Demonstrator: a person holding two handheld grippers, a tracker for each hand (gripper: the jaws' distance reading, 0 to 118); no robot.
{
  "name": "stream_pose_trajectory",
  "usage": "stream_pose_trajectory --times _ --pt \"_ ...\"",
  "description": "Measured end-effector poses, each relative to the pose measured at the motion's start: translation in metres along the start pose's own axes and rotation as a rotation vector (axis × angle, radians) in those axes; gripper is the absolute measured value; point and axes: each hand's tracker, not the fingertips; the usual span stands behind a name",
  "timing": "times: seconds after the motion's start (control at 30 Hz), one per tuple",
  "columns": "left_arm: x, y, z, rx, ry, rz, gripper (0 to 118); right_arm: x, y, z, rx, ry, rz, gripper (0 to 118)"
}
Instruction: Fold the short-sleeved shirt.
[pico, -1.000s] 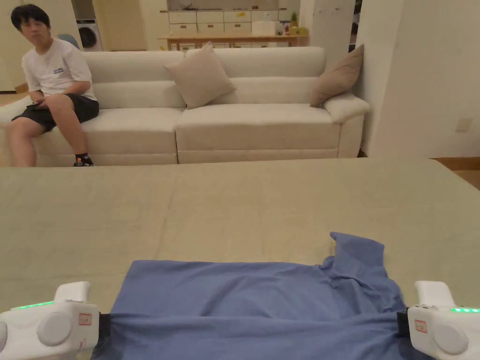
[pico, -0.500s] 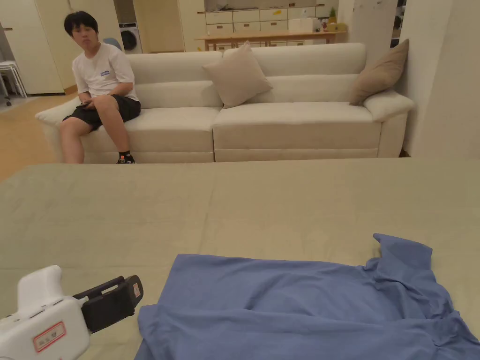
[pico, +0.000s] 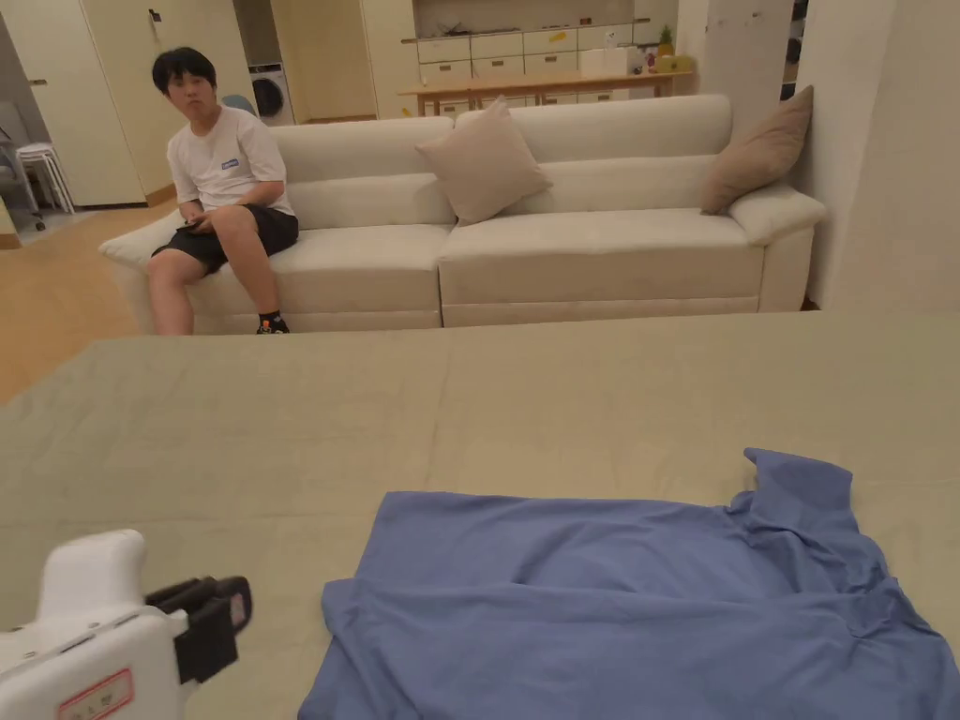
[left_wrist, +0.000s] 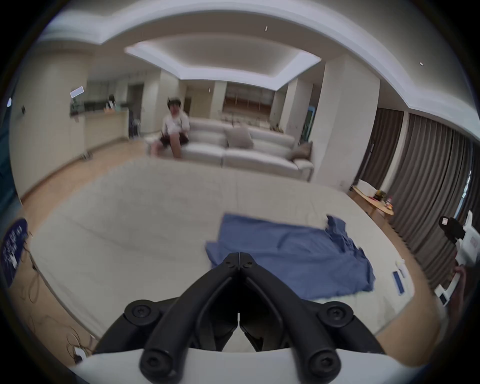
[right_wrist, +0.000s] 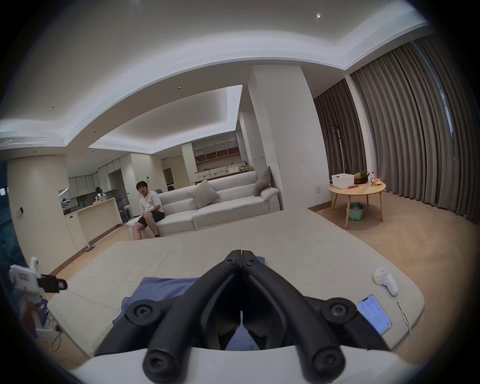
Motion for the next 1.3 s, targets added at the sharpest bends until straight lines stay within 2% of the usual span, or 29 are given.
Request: stream_pose_trajectory --times 0.03,0.13,0.23,0.27,0.3,0.33,0.37,0.4,0.5,0.6,0.63,0.67,0.7,0.73,0.77,0.83,0.9,1.0,1.1,1.13,1.2,1.23,1.27,1.3 --pt "-0.006 -0.005 -0.017 -0.082 -0.017 0.006 0 0.016 -0.011 -0.009 -0.011 -0.002 0.000 0" --pt "-0.035 -0.028 -0.073 -0.272 -0.010 0.042 0 0.021 -0.014 -0.009 -0.042 -0.001 -0.034 0" --pt "-0.054 -0.040 -0.126 -0.374 -0.023 0.134 0 0.028 -0.027 -0.017 -0.086 -0.022 0.001 0" --pt "-0.059 -0.044 -0.141 -0.408 0.020 0.135 13 0.029 -0.029 -0.019 -0.110 -0.055 0.014 0" --pt "-0.064 -0.046 -0.156 -0.451 0.054 0.155 50 0.026 -0.034 -0.020 -0.120 -0.047 0.022 0" --pt "-0.067 -0.052 -0.170 -0.486 0.079 0.147 106 0.027 -0.036 -0.021 -0.131 -0.031 0.023 0" --pt "-0.063 -0.062 -0.183 -0.514 0.079 0.163 117 0.028 -0.038 -0.022 -0.135 -0.033 0.017 0" --pt "-0.062 -0.061 -0.187 -0.520 0.097 0.186 112 0.029 -0.040 -0.024 -0.152 -0.031 0.016 0" --pt "-0.058 -0.065 -0.210 -0.521 0.086 0.178 112 0.029 -0.050 -0.028 -0.182 -0.039 0.038 0" --pt "-0.041 -0.075 -0.234 -0.605 0.187 0.055 101 0.030 -0.060 -0.033 -0.222 -0.051 0.033 0" --pt "-0.046 -0.076 -0.233 -0.588 0.218 -0.013 90 0.030 -0.063 -0.035 -0.225 -0.050 0.021 0" --pt "-0.037 -0.074 -0.230 -0.547 0.225 -0.093 69 0.031 -0.066 -0.038 -0.235 -0.047 0.013 0" --pt "-0.030 -0.072 -0.225 -0.506 0.248 -0.149 33 0.032 -0.071 -0.040 -0.248 -0.047 0.012 0" --pt "-0.027 -0.069 -0.219 -0.466 0.182 -0.159 4 0.032 -0.076 -0.045 -0.261 -0.052 0.020 0" --pt "-0.029 -0.068 -0.212 -0.472 0.102 -0.122 4 0.032 -0.081 -0.052 -0.282 -0.058 0.030 0" --pt "-0.020 -0.067 -0.216 -0.496 0.176 -0.154 4 0.032 -0.094 -0.068 -0.339 -0.057 0.036 0" --pt "-0.024 -0.067 -0.219 -0.501 0.135 -0.131 4 0.035 -0.109 -0.087 -0.389 -0.003 -0.006 0" --pt "-0.028 -0.066 -0.215 -0.470 0.132 -0.046 4 0.050 -0.133 -0.115 -0.445 0.001 -0.105 0" --pt "-0.028 -0.062 -0.205 -0.451 0.131 -0.071 4 0.068 -0.159 -0.151 -0.492 0.009 -0.074 0" --pt "-0.028 -0.061 -0.203 -0.441 0.129 -0.079 4 0.071 -0.166 -0.161 -0.534 0.013 -0.047 19" --pt "-0.027 -0.056 -0.198 -0.423 0.117 -0.078 4 0.074 -0.190 -0.186 -0.618 0.055 -0.065 113" --pt "-0.027 -0.053 -0.196 -0.414 0.112 -0.069 4 0.080 -0.196 -0.190 -0.580 0.038 -0.103 114" --pt "-0.026 -0.050 -0.194 -0.402 0.096 -0.058 4 0.084 -0.207 -0.200 -0.678 0.065 -0.100 112" --pt "-0.024 -0.049 -0.186 -0.380 0.088 -0.049 4 0.083 -0.215 -0.207 -0.732 0.039 -0.105 112"
